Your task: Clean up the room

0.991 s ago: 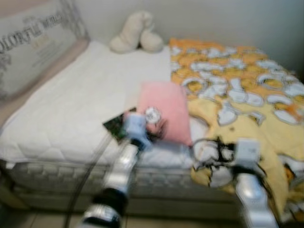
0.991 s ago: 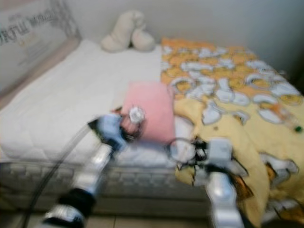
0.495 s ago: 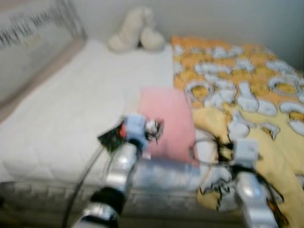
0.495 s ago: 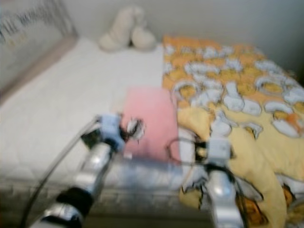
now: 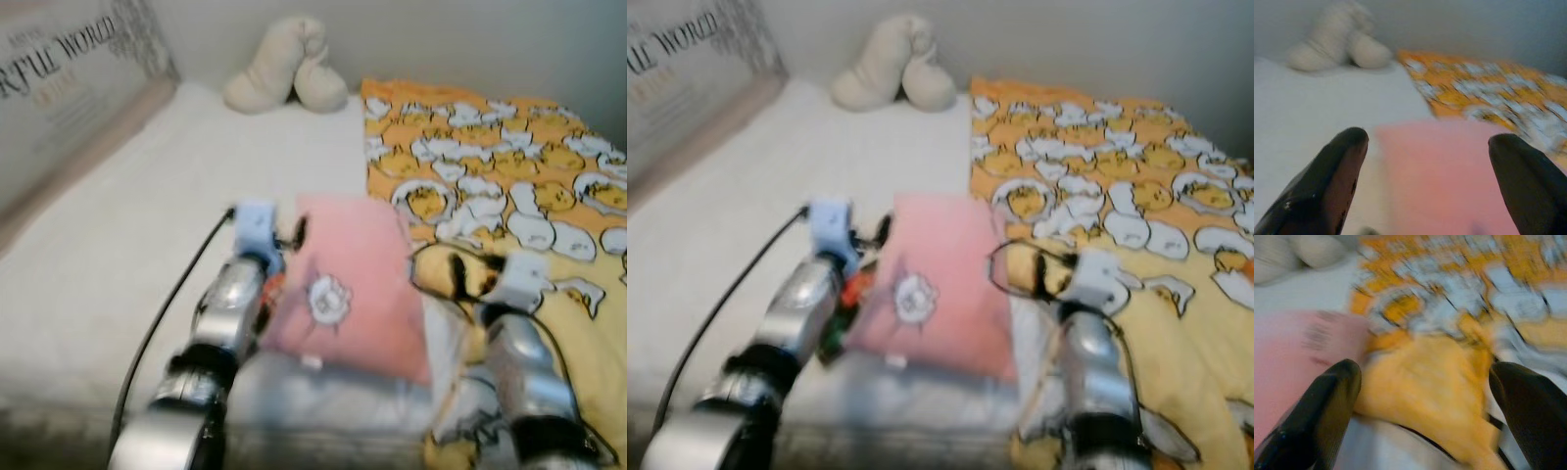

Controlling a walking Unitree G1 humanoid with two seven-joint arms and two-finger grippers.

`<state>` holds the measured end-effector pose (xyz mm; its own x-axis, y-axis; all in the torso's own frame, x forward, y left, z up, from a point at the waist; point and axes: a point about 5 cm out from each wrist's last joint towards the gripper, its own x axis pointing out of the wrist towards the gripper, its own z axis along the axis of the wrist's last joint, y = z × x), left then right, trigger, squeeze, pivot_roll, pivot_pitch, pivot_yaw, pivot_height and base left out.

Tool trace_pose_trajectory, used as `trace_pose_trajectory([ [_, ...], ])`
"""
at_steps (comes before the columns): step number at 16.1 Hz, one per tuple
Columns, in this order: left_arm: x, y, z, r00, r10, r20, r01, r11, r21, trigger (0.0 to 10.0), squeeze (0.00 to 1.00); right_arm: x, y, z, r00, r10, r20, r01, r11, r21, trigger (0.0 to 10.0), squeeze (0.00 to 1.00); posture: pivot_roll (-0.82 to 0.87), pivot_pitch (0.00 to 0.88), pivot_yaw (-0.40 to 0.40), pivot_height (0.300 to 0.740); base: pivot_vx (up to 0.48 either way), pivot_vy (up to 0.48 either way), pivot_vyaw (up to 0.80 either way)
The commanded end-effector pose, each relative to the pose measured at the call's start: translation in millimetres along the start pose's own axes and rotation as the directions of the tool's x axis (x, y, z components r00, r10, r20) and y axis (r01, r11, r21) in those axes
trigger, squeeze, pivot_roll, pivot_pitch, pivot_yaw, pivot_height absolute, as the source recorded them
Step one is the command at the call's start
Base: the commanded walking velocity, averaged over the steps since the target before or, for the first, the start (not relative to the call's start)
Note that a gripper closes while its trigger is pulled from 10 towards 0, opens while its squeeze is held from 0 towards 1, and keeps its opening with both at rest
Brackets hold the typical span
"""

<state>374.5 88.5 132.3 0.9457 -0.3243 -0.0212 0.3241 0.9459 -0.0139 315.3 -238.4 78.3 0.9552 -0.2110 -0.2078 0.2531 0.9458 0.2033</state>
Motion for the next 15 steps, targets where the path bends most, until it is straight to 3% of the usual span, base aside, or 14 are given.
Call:
trace_pose_trajectory([
  [1,0.1,8.4,-9,0.996,0.002,-0.093,-0.003,1.000,-0.020,10.0,1.00,3.6,-1.8,-4,0.999,-0.002,-0.040,0.005,0.997,0.073,10.0,1.00,0.08,0.000,-0.016,0.740,0.000,0.000,0.00],
  [4,6.9,15.9,-7,0.983,0.019,-0.181,-0.029,0.998,-0.056,10.0,1.00,11.8,-4.2,-4,0.996,0.014,-0.084,0.001,0.984,0.177,10.0,1.00,0.08,0.000,-0.019,0.740,0.000,0.000,0.00],
  [5,7.7,15.8,-6,0.980,0.006,-0.198,-0.019,0.998,-0.066,10.0,1.00,12.6,-3.7,-3,0.997,0.017,-0.082,-0.004,0.987,0.161,10.0,1.00,0.08,0.011,-0.019,0.740,0.000,0.000,0.00],
  [6,9.1,12.8,-7,0.972,-0.040,-0.230,0.012,0.992,-0.124,10.0,1.00,14.4,-2.4,0,0.997,0.031,-0.070,-0.022,0.992,0.127,10.0,1.00,0.07,0.036,-0.017,0.740,0.000,0.000,0.00],
  [7,9.2,9.4,-9,0.965,-0.081,-0.248,0.037,0.984,-0.177,10.0,1.00,15.0,-2.7,0,0.997,0.041,-0.070,-0.032,0.992,0.125,10.0,0.00,0.07,0.052,-0.020,0.740,0.000,0.000,0.00],
  [8,9.9,5.1,-9,0.963,-0.111,-0.244,0.052,0.970,-0.237,10.0,0.00,15.2,-3.6,-2,0.996,0.044,-0.072,-0.035,0.992,0.124,10.0,0.00,0.07,0.079,-0.024,0.740,0.000,0.000,0.00],
  [11,10.3,-0.2,-12,0.961,-0.128,-0.246,0.040,0.942,-0.333,10.0,0.00,16.8,1.7,-7,0.991,0.102,-0.089,-0.085,0.980,0.178,10.0,0.00,0.07,0.132,-0.033,0.740,0.000,0.000,0.00],
  [15,2.1,-17.9,-37,0.923,-0.150,-0.354,0.046,0.957,-0.286,10.0,0.00,17.3,26.8,-24,0.964,0.209,-0.163,-0.156,0.944,0.290,10.0,0.00,0.08,0.172,-0.040,0.740,0.000,0.000,0.00],
])
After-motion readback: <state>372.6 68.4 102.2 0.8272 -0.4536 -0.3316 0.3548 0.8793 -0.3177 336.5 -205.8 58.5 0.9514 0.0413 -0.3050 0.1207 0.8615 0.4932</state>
